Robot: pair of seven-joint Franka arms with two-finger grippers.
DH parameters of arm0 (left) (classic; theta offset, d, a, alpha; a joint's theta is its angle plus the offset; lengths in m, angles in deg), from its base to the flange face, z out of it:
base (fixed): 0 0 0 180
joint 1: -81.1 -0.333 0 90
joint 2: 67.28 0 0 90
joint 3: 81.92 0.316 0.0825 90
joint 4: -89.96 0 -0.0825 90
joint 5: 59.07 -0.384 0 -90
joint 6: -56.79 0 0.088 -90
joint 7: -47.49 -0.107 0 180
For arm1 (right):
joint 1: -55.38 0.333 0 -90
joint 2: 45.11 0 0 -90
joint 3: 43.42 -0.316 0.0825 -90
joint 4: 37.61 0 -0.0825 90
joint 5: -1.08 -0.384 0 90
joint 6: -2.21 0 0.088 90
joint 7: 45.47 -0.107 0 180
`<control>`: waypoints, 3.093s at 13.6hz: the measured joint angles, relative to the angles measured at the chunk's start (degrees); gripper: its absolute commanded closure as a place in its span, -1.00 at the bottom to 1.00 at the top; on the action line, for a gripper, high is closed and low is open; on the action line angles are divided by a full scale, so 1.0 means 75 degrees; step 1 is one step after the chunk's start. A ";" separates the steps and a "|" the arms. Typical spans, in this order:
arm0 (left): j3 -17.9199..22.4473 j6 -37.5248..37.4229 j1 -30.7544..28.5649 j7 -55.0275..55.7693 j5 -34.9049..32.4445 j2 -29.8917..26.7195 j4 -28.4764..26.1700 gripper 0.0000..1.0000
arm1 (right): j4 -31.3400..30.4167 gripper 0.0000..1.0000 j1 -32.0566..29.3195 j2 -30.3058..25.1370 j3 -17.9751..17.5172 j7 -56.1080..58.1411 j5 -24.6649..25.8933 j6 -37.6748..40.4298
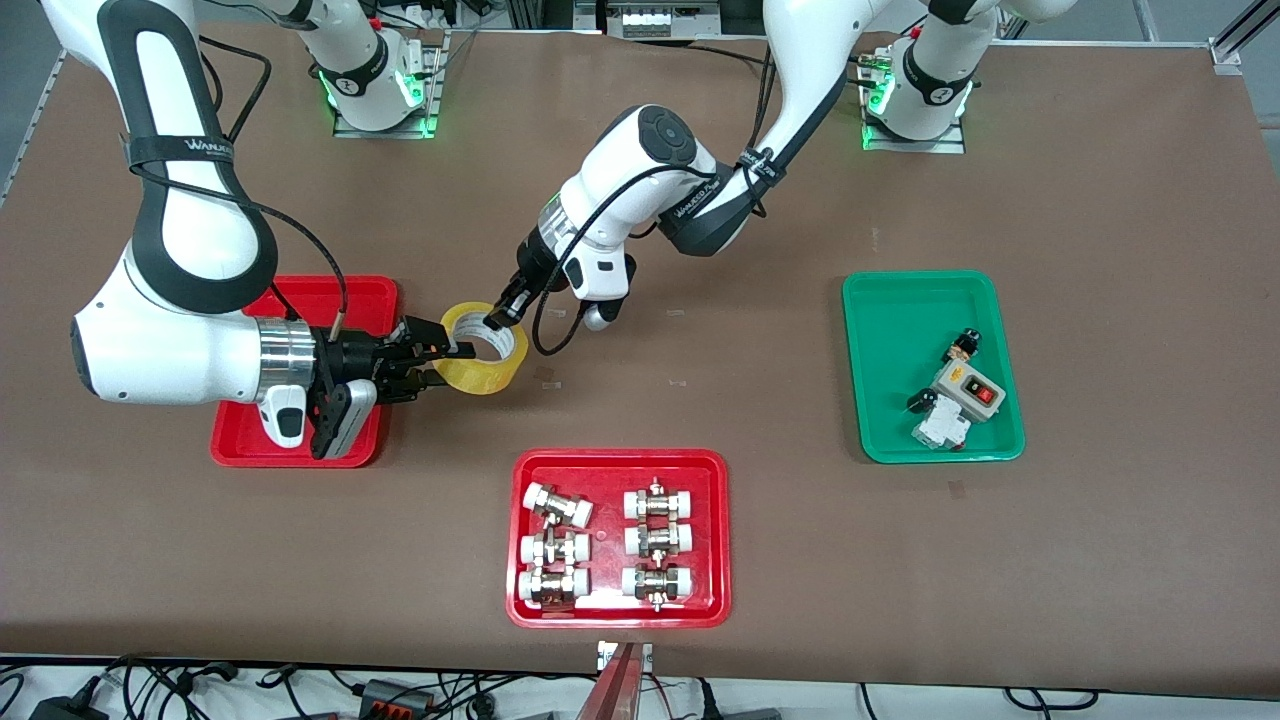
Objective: Left arm passes tape to right arm into tray
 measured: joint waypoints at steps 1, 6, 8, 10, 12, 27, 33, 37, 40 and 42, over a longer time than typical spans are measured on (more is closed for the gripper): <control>0.0000 0.0000 0.0002 0.0030 -0.0011 0.0001 0.0000 -0.99 | 0.0002 0.59 0.0001 0.0002 0.0000 0.0012 -0.0001 0.0000; 0.0065 0.0025 -0.0096 -0.0048 -0.0372 0.0004 0.0048 -1.00 | 0.0001 0.65 0.0011 0.0033 -0.0002 0.0030 -0.0001 0.0015; 0.0066 -0.0036 -0.0227 -0.0615 -0.0394 0.0002 0.0055 -1.00 | 0.0002 0.65 0.0011 0.0033 -0.0002 0.0033 -0.0001 0.0015; 0.0051 -0.0440 -0.0354 -0.1038 -0.0394 -0.0036 0.0088 -1.00 | 0.0001 0.65 0.0012 0.0034 -0.0002 0.0037 0.0000 0.0016; 0.0043 -0.1064 -0.0473 -0.1349 -0.0394 -0.0154 0.0136 -1.00 | 0.0001 0.65 0.0012 0.0034 -0.0002 0.0037 0.0002 0.0017; -0.0599 -0.8164 -0.3165 -0.7032 -0.2157 -0.2367 0.0196 -1.00 | -0.0398 0.62 -0.1454 0.0188 0.0336 -0.0218 0.1563 0.0225; -0.0542 -1.0122 -0.4024 -0.9450 -0.2774 -0.3165 0.0192 -1.00 | -0.1189 0.61 -0.2972 0.0359 0.0343 -0.0847 0.1572 0.0625; -0.0514 -1.0555 -0.5015 -1.1177 -0.3184 -0.3465 0.0174 -1.00 | -0.1152 0.61 -0.3376 0.0890 0.0338 -0.0891 0.1339 0.0580; -0.0527 -1.0694 -0.5259 -1.1703 -0.3311 -0.3541 0.0164 -1.00 | -0.1114 0.61 -0.3470 0.1162 0.0333 -0.0886 0.1326 0.0564; -0.0531 -1.0685 -0.5520 -1.2078 -0.3317 -0.3601 0.0079 -1.00 | -0.1104 0.62 -0.3496 0.1282 0.0330 -0.0886 0.1326 0.0539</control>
